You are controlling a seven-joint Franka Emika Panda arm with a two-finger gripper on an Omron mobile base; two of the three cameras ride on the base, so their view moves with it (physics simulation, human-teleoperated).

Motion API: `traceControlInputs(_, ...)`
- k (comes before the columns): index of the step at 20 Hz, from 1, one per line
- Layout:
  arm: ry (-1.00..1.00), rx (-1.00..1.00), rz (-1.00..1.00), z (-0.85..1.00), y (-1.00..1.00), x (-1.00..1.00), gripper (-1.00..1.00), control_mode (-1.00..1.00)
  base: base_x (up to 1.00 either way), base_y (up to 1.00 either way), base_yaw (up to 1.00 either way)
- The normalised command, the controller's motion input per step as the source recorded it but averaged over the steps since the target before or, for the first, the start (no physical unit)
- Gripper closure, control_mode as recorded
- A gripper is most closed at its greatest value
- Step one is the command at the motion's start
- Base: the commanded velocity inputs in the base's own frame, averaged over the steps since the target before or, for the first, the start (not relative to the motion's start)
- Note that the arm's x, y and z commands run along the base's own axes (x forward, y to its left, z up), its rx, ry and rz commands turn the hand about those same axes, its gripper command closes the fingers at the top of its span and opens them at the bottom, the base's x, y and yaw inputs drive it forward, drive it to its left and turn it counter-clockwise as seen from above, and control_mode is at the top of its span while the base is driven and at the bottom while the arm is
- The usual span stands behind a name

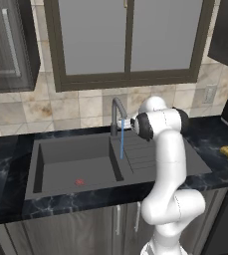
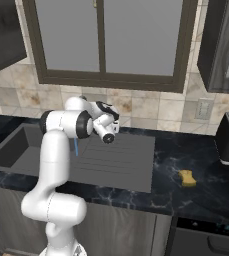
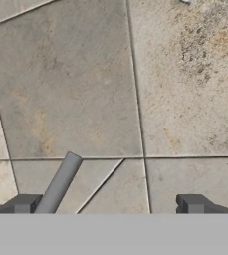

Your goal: Soak the sponge with water for a few seconds and then drop it inside the sink.

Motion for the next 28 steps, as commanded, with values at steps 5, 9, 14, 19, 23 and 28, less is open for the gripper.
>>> traceControlInputs(5, 0.0, 0.0, -0.07, -0.36, -0.45, 0.25, -1.0, -1.0, 0.0, 0.0, 0.0)
traceControlInputs(9, 0.0, 0.0, -0.09, -0.46, -0.45, 0.17, -1.0, -1.0, 0.0, 0.0, 0.0)
traceControlInputs(14, 0.0, 0.0, -0.07, -0.19, -0.39, 0.19, -1.0, -1.0, 0.0, 0.0, 0.0)
traceControlInputs(19, 0.0, 0.0, -0.07, -0.01, -0.35, 0.12, -1.0, -1.0, 0.0, 0.0, 0.0)
traceControlInputs(23, 0.0, 0.0, -0.07, 0.0, -0.35, 0.13, -1.0, -1.0, 0.0, 0.0, 0.0)
traceControlInputs(28, 0.0, 0.0, -0.07, 0.05, -0.33, 0.12, -1.0, -1.0, 0.0, 0.0, 0.0)
